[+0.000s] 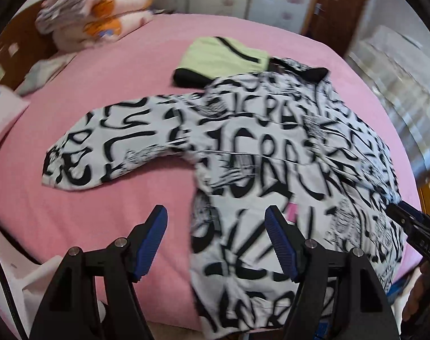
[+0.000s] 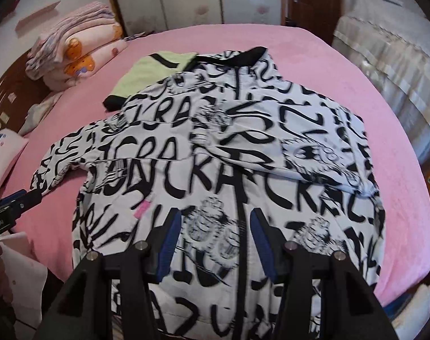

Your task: Fold large clothes

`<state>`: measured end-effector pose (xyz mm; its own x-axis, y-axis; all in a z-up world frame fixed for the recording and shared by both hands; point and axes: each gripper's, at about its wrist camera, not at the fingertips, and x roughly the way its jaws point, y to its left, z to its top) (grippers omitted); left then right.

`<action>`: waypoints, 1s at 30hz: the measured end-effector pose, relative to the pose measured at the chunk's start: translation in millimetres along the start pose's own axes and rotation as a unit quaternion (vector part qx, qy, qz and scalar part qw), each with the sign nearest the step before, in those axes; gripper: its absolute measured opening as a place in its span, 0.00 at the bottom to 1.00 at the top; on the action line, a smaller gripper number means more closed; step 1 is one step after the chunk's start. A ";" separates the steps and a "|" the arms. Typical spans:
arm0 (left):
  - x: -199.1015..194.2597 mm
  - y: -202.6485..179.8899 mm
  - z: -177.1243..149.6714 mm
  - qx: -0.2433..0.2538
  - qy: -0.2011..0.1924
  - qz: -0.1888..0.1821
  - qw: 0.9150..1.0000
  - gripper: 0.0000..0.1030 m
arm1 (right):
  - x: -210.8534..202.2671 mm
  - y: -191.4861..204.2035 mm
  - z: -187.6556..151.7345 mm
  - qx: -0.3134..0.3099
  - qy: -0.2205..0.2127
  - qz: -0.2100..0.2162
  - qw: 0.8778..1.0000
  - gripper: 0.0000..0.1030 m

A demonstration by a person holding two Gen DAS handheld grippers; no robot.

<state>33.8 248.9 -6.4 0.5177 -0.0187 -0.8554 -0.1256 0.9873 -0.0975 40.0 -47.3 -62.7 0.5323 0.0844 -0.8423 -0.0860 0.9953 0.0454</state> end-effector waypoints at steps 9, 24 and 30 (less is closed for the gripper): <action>43.0 78.3 6.6 -0.085 0.022 0.009 0.996 0.68 | 29.1 76.9 32.5 -0.060 0.003 0.015 0.998 0.49; 125.1 226.8 -7.2 -0.338 0.008 -0.005 0.941 0.68 | 98.4 179.3 52.8 -0.121 0.031 0.053 0.991 0.49; 151.2 261.5 -7.1 -0.421 -0.027 -0.017 0.907 0.68 | 124.0 189.3 47.0 -0.125 0.059 0.056 0.989 0.49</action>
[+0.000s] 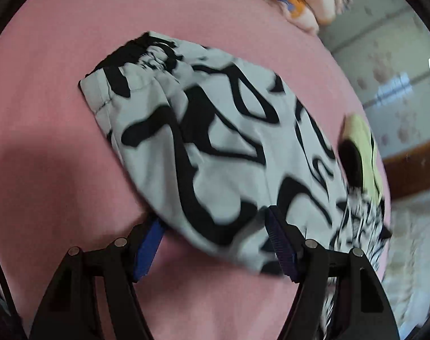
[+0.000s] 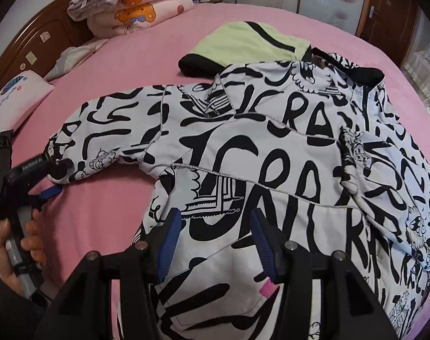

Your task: Fold large clothes

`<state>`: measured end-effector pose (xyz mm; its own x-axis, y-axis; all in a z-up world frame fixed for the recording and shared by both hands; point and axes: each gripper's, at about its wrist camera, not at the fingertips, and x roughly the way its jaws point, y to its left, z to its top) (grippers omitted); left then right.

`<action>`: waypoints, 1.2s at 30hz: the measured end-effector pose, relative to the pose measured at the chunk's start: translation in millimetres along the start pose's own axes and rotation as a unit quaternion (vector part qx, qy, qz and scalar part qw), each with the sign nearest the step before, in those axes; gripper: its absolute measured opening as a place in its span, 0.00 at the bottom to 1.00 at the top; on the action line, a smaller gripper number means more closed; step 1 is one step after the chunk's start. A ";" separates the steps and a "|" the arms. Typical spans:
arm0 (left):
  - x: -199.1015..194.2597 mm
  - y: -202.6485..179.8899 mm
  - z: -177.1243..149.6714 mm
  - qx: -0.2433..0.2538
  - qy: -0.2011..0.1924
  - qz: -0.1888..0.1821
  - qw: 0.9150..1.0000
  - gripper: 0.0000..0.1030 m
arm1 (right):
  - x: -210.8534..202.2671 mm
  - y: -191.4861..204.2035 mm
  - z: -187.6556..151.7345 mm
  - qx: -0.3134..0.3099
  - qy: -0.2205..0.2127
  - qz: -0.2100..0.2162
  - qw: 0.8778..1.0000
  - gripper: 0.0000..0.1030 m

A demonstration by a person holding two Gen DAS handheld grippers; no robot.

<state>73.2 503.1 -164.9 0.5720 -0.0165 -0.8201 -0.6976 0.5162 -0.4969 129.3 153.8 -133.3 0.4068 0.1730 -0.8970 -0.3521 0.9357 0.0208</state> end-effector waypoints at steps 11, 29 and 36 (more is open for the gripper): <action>-1.6 -40.5 33.0 0.005 -0.083 0.029 0.996 0.05 | 12.6 -30.2 -5.7 0.039 0.018 0.008 0.999 0.49; -18.3 -344.4 -230.6 0.435 -0.003 -0.125 0.891 0.06 | -48.7 -193.7 -50.9 0.212 -0.041 -0.027 0.976 0.49; 35.6 -316.9 -305.2 0.488 0.095 -0.062 0.865 0.33 | -50.0 -253.1 -88.0 0.264 -0.022 -0.042 0.963 0.49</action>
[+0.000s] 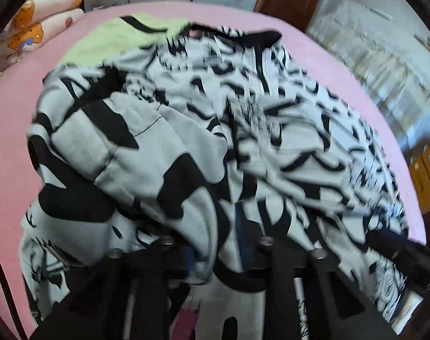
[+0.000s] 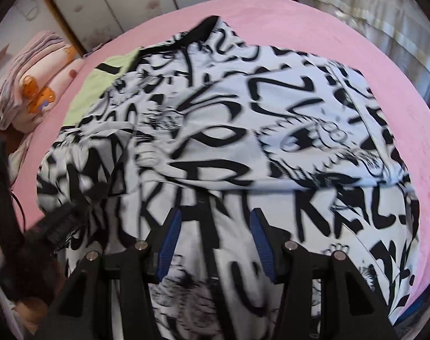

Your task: Fold large clothes

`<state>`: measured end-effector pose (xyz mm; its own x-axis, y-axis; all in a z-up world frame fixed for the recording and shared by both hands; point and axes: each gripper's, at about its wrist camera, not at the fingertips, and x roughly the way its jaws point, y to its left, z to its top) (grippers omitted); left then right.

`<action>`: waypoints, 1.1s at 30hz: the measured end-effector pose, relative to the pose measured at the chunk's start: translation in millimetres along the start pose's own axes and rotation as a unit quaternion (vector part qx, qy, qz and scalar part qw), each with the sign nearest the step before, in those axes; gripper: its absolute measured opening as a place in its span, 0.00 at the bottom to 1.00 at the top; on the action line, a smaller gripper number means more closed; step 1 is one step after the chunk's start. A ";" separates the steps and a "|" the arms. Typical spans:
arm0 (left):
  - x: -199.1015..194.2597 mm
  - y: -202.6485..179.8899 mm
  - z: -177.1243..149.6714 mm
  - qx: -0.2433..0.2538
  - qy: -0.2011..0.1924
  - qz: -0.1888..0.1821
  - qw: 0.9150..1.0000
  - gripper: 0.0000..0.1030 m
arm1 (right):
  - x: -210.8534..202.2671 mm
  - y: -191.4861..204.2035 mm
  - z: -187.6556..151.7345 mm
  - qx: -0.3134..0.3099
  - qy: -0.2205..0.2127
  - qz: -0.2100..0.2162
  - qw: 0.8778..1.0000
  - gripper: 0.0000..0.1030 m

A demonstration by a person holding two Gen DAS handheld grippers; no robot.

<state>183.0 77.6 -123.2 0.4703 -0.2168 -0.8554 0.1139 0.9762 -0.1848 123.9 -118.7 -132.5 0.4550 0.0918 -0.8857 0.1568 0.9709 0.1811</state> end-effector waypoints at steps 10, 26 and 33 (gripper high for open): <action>-62.7 37.5 -14.8 -0.041 -0.029 -0.059 0.997 0.77 | 3.9 21.9 5.9 -0.024 -0.002 0.057 0.998 0.49; -101.8 140.4 -62.4 -0.167 -0.018 0.028 0.985 0.77 | 30.6 176.7 -5.9 -0.241 -0.025 0.082 0.967 0.77; -104.5 139.5 -64.3 -0.161 -0.019 0.024 0.986 0.77 | 66.1 201.2 6.7 -0.284 -0.033 0.033 0.958 0.10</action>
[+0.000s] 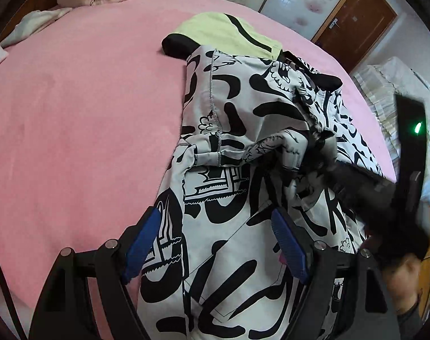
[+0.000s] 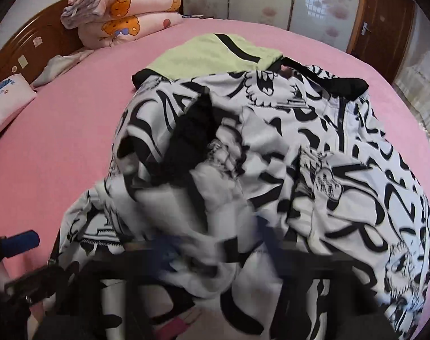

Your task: Fold large clothes

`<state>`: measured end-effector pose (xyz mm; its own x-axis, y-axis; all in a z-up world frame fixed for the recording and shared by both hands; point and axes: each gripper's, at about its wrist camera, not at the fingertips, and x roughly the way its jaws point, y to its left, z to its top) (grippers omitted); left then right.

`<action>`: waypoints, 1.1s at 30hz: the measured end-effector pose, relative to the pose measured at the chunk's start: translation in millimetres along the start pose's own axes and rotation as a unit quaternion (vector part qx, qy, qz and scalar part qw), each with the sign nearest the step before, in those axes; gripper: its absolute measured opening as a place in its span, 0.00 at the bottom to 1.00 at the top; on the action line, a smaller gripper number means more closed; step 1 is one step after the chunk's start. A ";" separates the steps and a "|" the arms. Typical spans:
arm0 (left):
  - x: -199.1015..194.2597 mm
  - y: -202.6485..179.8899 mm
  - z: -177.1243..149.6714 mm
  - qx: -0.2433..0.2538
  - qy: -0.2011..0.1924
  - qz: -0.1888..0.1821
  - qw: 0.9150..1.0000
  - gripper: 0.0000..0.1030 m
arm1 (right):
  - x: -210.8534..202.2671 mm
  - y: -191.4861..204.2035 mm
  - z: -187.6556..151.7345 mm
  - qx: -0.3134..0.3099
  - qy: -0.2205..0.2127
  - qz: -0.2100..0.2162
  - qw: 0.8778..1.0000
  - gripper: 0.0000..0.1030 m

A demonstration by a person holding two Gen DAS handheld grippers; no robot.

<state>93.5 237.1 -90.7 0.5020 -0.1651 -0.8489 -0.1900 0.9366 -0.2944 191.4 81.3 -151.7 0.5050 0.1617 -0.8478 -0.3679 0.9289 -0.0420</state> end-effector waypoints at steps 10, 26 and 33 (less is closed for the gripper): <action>10.2 -15.6 -7.2 0.017 0.010 -0.003 1.000 0.77 | -120.8 -139.1 -21.6 0.202 -0.118 0.018 0.972 0.15; 57.5 -25.1 57.3 0.072 0.022 0.008 0.997 0.77 | -53.0 -240.3 -95.7 0.287 0.014 0.023 0.958 0.59; 127.2 -3.0 117.8 0.032 0.082 -0.004 0.996 0.77 | 18.3 -271.4 -52.4 0.289 0.053 0.040 0.955 0.60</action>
<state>257.3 249.7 -146.1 0.3581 -0.2156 -0.9084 -0.1298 0.9520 -0.2772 259.5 -185.3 -183.5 0.4006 0.2332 -0.8861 0.1058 0.9488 0.2976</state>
